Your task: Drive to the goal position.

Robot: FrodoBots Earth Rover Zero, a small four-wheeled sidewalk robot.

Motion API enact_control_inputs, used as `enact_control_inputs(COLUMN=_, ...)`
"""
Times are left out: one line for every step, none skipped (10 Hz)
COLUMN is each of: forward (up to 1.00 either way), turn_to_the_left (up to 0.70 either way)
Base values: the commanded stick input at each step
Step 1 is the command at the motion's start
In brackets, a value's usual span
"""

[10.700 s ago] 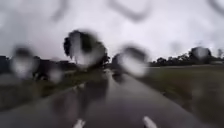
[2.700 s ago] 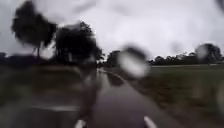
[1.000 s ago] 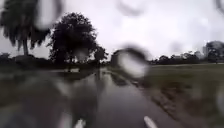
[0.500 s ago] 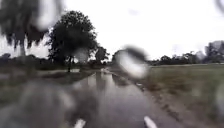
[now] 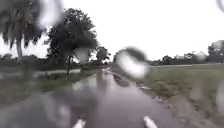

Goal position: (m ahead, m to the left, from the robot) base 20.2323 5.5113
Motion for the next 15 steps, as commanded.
enact_control_inputs(forward=0.85, turn_to_the_left=0.0)
enact_control_inputs(forward=0.85, turn_to_the_left=0.0)
enact_control_inputs(forward=0.85, turn_to_the_left=0.02)
enact_control_inputs(forward=0.85, turn_to_the_left=0.16)
enact_control_inputs(forward=0.85, turn_to_the_left=0.19)
enact_control_inputs(forward=0.85, turn_to_the_left=0.0)
enact_control_inputs(forward=0.85, turn_to_the_left=0.0)
enact_control_inputs(forward=0.85, turn_to_the_left=0.0)
enact_control_inputs(forward=0.85, turn_to_the_left=0.0)
enact_control_inputs(forward=0.85, turn_to_the_left=0.0)
enact_control_inputs(forward=0.85, turn_to_the_left=0.0)
enact_control_inputs(forward=0.85, turn_to_the_left=0.0)
enact_control_inputs(forward=0.85, turn_to_the_left=0.0)
enact_control_inputs(forward=0.85, turn_to_the_left=0.0)
enact_control_inputs(forward=0.85, turn_to_the_left=0.0)
